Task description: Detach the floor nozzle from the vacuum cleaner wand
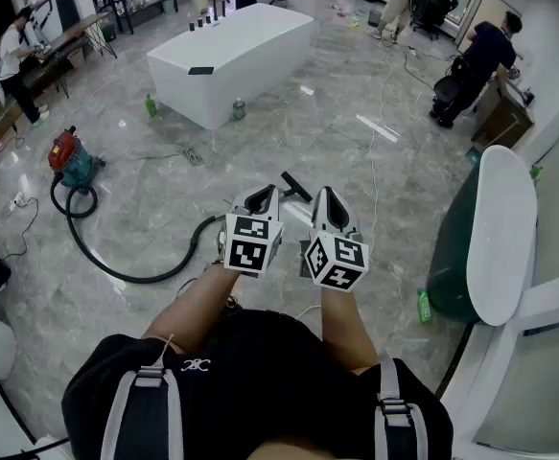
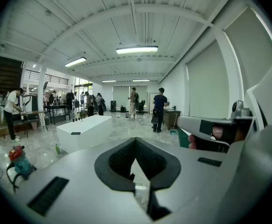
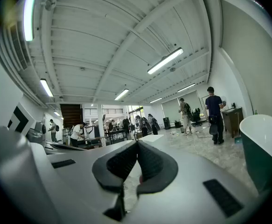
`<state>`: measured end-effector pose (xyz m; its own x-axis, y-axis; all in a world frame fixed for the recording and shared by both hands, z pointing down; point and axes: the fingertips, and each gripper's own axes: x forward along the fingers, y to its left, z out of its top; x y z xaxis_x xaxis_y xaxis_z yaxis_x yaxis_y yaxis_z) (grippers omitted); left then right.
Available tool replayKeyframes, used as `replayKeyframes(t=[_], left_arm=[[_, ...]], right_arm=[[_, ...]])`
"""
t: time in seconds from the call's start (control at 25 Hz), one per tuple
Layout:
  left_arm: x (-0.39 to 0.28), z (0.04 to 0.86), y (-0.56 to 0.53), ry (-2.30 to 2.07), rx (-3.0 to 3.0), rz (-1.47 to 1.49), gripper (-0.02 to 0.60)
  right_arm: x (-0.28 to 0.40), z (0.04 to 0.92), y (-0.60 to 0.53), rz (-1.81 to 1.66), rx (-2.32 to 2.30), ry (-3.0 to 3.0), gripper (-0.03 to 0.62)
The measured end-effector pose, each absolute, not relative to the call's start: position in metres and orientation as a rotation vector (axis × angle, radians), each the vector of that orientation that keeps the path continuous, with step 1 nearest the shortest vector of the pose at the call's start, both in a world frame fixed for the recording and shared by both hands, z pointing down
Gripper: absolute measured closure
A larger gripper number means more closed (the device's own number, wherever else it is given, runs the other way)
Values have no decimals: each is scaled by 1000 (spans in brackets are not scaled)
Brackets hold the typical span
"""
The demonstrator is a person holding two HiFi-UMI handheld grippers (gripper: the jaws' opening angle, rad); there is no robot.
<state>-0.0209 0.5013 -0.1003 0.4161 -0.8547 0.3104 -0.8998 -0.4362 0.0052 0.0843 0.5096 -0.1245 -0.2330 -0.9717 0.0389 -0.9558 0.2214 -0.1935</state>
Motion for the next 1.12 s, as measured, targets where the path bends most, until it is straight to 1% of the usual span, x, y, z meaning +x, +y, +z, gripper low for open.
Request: replayKeyframes(t=[0.56,1.12], left_arm=[[-19,-92,455,-1576,2496,416,580],[-5,-80,333,-1504,2529,412,580]], right_arm=[[90,-112,465,-272,-1899,2404,580],[100,-109,354,-252,-1986,2371,580]])
